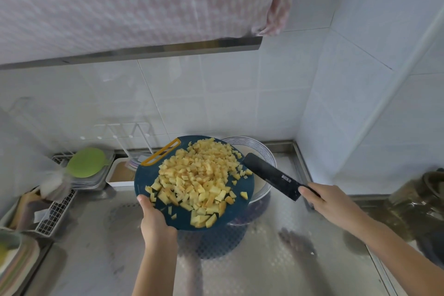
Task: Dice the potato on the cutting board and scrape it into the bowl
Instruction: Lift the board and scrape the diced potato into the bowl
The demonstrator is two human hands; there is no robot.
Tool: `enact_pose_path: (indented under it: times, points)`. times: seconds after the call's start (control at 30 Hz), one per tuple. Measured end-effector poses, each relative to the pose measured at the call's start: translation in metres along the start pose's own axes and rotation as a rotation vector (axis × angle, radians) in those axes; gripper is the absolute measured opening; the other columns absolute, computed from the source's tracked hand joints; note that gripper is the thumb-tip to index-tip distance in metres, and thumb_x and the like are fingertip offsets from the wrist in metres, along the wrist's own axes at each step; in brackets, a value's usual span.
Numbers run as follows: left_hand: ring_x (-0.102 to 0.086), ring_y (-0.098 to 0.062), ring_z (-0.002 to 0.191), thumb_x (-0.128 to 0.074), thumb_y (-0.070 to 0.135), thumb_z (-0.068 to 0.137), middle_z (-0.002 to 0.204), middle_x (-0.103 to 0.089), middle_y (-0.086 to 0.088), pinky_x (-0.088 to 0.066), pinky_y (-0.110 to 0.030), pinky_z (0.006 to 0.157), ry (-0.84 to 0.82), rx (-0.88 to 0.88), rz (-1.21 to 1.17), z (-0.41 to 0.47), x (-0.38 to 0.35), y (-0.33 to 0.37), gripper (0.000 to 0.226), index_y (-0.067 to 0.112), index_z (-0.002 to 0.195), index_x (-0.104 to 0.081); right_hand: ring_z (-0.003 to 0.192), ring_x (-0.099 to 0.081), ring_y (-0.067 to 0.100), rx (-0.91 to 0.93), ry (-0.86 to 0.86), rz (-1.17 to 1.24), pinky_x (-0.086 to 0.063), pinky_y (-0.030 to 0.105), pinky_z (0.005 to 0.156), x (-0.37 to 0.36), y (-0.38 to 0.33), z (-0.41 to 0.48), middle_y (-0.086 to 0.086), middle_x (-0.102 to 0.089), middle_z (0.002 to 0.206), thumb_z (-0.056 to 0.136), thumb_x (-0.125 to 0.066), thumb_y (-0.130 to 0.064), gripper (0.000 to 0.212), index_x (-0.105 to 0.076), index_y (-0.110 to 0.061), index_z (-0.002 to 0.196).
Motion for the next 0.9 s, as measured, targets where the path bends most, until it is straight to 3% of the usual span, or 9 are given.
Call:
enact_pose_path:
  times: [0.13, 0.3, 0.6, 0.7, 0.8, 0.9]
  points:
    - [-0.063, -0.023, 0.088, -0.047, 0.066, 0.088, 0.093, -0.063, 0.005, -0.053, -0.042, 0.088, 0.004, -0.012, 0.014, 0.000, -0.001, 0.000, 0.056, 0.022, 0.122, -0.052, 0.048, -0.041, 0.005, 0.066, -0.170, -0.048, -0.029, 0.021, 0.053, 0.014, 0.000, -0.020, -0.006, -0.049, 0.057, 0.100, -0.045, -0.044, 0.039, -0.052, -0.017, 0.073]
    - [-0.062, -0.023, 0.094, -0.047, 0.065, 0.089, 0.108, -0.063, 0.001, -0.053, -0.038, 0.086, 0.019, 0.000, 0.033, -0.004, -0.002, 0.005, 0.059, 0.020, 0.127, -0.053, 0.049, -0.037, 0.007, 0.098, -0.272, -0.201, -0.026, 0.024, 0.053, 0.015, -0.001, -0.019, -0.008, -0.040, 0.054, 0.101, -0.044, -0.046, 0.039, -0.042, -0.024, 0.069]
    - [-0.063, -0.021, 0.079, -0.049, 0.061, 0.090, 0.087, -0.065, 0.003, -0.052, -0.047, 0.092, -0.005, -0.005, 0.027, 0.000, 0.004, 0.010, 0.043, 0.021, 0.107, -0.055, 0.048, -0.041, 0.009, 0.043, -0.168, -0.126, -0.029, 0.027, 0.053, 0.001, 0.000, 0.025, -0.002, -0.048, 0.057, 0.104, -0.044, -0.039, 0.039, -0.048, -0.019, 0.071]
    - [-0.063, -0.023, 0.083, -0.050, 0.061, 0.089, 0.088, -0.065, 0.002, -0.051, -0.048, 0.092, -0.008, -0.001, 0.034, 0.001, 0.006, 0.011, 0.044, 0.021, 0.107, -0.055, 0.054, -0.048, 0.017, -0.024, -0.094, -0.091, -0.034, 0.033, 0.058, -0.005, 0.002, 0.034, 0.003, -0.053, 0.061, 0.104, -0.043, -0.039, 0.040, -0.047, -0.020, 0.069]
    - [-0.063, -0.025, 0.088, -0.050, 0.061, 0.090, 0.091, -0.065, 0.001, -0.052, -0.048, 0.091, -0.027, 0.001, 0.032, 0.003, 0.007, 0.013, 0.047, 0.020, 0.112, -0.056, 0.060, -0.050, 0.022, -0.105, -0.015, -0.082, -0.033, 0.035, 0.059, -0.012, 0.006, 0.041, 0.005, -0.051, 0.062, 0.105, -0.041, -0.039, 0.043, -0.048, -0.011, 0.073]
    - [-0.063, -0.023, 0.082, -0.051, 0.061, 0.089, 0.091, -0.065, 0.001, -0.052, -0.047, 0.089, -0.018, 0.008, 0.032, 0.004, 0.009, 0.014, 0.047, 0.020, 0.113, -0.055, 0.061, -0.050, 0.024, -0.143, 0.032, -0.063, -0.033, 0.035, 0.058, -0.011, 0.008, 0.043, 0.005, -0.050, 0.062, 0.105, -0.040, -0.038, 0.044, -0.049, -0.007, 0.074]
Point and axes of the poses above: each hand's wrist, its own z-axis towards the middle knuckle, its own x-axis out of the back of the hand, y = z × x, the point moved 2 cm from there along z, towards the middle knuckle
